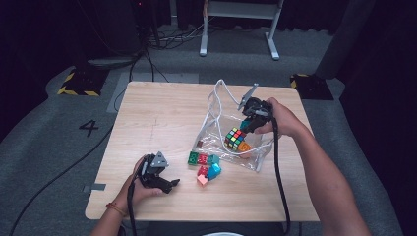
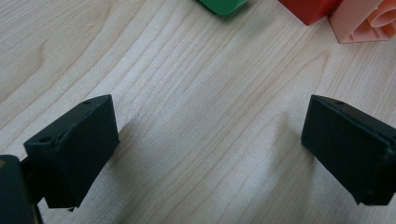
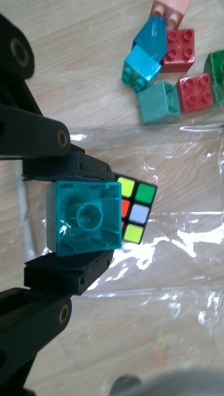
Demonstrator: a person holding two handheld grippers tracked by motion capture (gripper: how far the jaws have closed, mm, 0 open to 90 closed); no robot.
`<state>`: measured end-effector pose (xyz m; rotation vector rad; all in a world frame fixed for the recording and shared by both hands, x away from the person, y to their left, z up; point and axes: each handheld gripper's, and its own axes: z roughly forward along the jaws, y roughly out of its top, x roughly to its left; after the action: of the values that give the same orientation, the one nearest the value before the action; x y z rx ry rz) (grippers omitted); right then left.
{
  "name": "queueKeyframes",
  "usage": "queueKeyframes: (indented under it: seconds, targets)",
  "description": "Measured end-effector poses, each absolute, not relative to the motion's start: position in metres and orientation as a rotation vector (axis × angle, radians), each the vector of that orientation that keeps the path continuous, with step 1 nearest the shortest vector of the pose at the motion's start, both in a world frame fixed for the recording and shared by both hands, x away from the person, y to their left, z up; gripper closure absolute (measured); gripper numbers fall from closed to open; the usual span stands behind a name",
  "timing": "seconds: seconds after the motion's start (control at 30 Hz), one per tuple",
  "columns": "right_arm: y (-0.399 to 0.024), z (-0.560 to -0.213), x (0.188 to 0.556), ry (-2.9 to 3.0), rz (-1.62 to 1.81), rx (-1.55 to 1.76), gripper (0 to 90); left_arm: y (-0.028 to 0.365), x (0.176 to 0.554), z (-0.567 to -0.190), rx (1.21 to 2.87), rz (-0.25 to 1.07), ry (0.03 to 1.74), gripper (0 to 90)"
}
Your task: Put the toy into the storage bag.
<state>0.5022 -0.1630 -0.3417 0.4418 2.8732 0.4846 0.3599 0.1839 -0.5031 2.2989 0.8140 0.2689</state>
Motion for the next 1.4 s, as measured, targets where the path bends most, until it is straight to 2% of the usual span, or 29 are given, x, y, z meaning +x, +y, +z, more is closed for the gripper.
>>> queueKeyframes:
  seconds: [0.43, 0.77, 0.93, 1.03, 1.4]
  targets:
    - [-0.196, -0.335, 0.480, 2.852, 0.557, 0.521, 58.1, 0.183, 0.360, -0.503, 2.298, 0.263, 0.814, 4.0]
    - [-0.210, -0.332, 0.467, 2.747, 0.775, 0.601, 48.2, 0.183, 0.360, -0.503, 2.297, 0.259, 0.815, 3.9]
    - [-0.219, -0.324, 0.444, 2.636, 0.907, 0.562, 39.8, 0.183, 0.360, -0.503, 2.297, 0.259, 0.815, 4.0]
    - [-0.225, -0.320, 0.430, 2.578, 1.011, 0.532, 38.3, 0.183, 0.360, -0.503, 2.297, 0.258, 0.815, 4.0]
    - [-0.236, -0.318, 0.381, 2.439, 1.229, 0.446, 39.5, 0.183, 0.360, -0.503, 2.297, 0.259, 0.815, 4.0]
